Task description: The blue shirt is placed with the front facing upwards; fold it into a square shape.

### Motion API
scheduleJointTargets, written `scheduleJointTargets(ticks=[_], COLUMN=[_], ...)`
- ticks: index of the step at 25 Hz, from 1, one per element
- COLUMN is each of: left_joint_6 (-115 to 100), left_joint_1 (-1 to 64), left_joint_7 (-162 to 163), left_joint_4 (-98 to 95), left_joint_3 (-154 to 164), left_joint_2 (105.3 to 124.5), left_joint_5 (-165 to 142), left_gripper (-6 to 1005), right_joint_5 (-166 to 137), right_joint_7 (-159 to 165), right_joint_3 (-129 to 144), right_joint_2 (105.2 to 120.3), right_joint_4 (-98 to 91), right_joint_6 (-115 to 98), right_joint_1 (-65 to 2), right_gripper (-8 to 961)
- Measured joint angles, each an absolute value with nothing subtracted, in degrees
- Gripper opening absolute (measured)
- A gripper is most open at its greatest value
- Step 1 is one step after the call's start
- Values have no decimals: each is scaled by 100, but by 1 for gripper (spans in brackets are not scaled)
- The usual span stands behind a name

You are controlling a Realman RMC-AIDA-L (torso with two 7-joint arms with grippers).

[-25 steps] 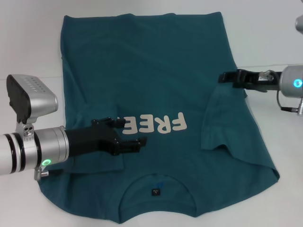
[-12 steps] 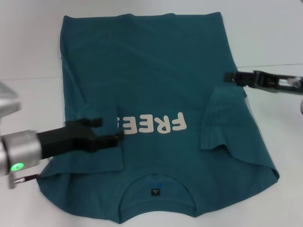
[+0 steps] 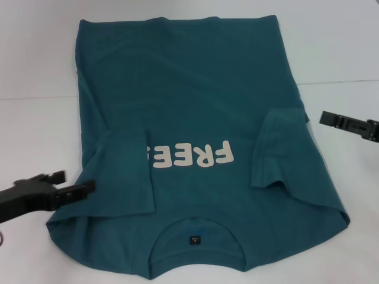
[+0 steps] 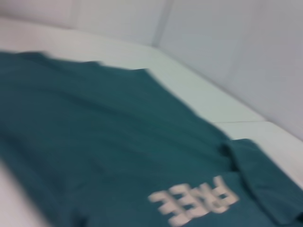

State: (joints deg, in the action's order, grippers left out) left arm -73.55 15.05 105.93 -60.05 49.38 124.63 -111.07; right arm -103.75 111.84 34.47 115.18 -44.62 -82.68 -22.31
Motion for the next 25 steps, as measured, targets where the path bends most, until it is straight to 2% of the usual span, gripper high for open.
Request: scheduleJointTargets(ticks=[9, 19, 25], left_joint_6=[-7197, -6680, -6668], left_joint_1=[1431, 1496, 1536], left_joint_7=[11184, 10725, 10719], left_joint_4=[-6066, -5808, -5606], left_joint_3=[4656, 4635, 4631], left_joint_2=[12463, 12455, 12445], left_joint_5=[-11976, -12037, -12069], left_gripper=[809, 798, 792], right_joint_5=[-10422, -10424, -10421], right_joint_7=[10812, 10754, 10770], right_joint_3=[3253, 3251, 3251], right_joint_2=[11465, 11304, 11299], right_joint_4=[-4194, -3885, -3876], right_joint_6=[-8223, -8116, -8107], right_joint_1=[-2166, -2332, -2340], right_gripper=[677, 675, 670])
